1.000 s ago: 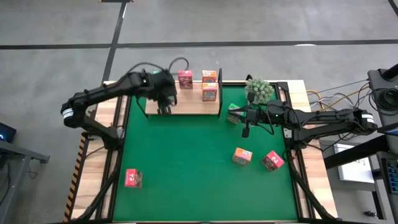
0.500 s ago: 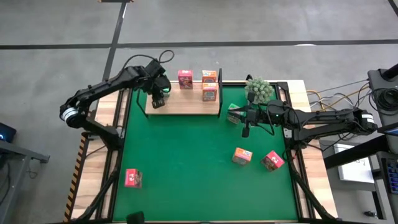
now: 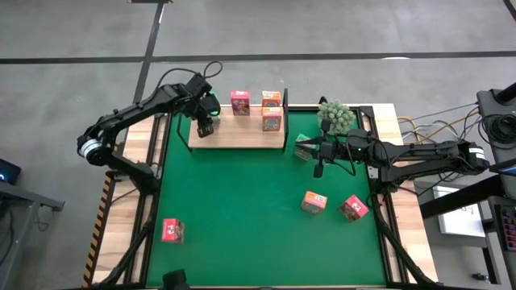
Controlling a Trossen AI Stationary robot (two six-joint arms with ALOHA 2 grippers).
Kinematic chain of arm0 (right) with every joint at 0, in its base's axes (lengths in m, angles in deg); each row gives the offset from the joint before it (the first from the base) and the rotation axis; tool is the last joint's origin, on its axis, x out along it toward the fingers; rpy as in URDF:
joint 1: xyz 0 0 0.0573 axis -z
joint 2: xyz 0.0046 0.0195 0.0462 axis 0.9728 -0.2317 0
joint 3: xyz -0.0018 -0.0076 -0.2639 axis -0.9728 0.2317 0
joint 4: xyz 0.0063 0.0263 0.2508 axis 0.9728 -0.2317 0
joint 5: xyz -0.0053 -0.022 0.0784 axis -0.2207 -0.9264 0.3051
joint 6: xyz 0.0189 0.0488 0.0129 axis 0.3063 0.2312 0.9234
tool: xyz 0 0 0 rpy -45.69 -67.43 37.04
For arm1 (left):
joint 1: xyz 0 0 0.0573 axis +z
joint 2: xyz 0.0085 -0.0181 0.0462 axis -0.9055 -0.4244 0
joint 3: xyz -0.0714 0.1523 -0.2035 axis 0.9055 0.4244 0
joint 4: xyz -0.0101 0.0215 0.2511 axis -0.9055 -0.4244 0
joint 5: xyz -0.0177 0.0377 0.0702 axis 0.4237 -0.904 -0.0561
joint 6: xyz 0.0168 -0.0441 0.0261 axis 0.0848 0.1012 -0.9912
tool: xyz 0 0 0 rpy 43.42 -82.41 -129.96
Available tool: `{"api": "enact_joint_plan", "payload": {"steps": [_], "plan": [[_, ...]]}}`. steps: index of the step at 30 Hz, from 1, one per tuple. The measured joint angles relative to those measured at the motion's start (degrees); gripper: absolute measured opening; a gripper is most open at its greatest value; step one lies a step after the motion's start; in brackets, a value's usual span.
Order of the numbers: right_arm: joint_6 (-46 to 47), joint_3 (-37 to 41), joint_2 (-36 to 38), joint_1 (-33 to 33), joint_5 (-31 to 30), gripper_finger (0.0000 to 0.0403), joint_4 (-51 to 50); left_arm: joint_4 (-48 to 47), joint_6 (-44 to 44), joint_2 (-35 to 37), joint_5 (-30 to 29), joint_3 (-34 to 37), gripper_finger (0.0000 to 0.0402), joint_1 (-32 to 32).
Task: Stack cereal on shelf
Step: Put the bottom green cereal box aligned with the other green cereal box on the shelf
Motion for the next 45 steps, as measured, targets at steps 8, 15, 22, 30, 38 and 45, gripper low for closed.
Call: {"api": "enact_joint_plan", "payload": {"steps": [8,15,22,30,38,45], "plan": [[0.0,0.0,0.0,0.0,0.0,0.0018,0.0,0.2,-0.2,0.0,0.0,0.0,0.0193,0.7],[0.0,0.0,0.0,0.0,0.0,0.0018,0.0,-0.4,-1.0,0.0,-0.4,-0.1,0.0197,0.7],[0.0,0.0,0.0,0.0,0.0,0.0018,0.0,-3.8,-1.0,0.0,-0.4,-4.3,0.0197,0.7],[0.0,0.0,0.0,0.0,0.0,0.0018,0.0,-5.8,4.5,0.0,-0.5,-10.0,0.0197,-0.5],[-0.3,0.0,0.0,0.0,-0.1,0.0018,0.0,-3.0,12.0,-0.1,-0.4,-8.1,0.0191,-8.6],[-0.3,0.0,0.0,0.0,-0.1,0.0018,0.0,4.9,17.1,-1.6,-11.4,-4.5,0.0168,-15.2]]}}
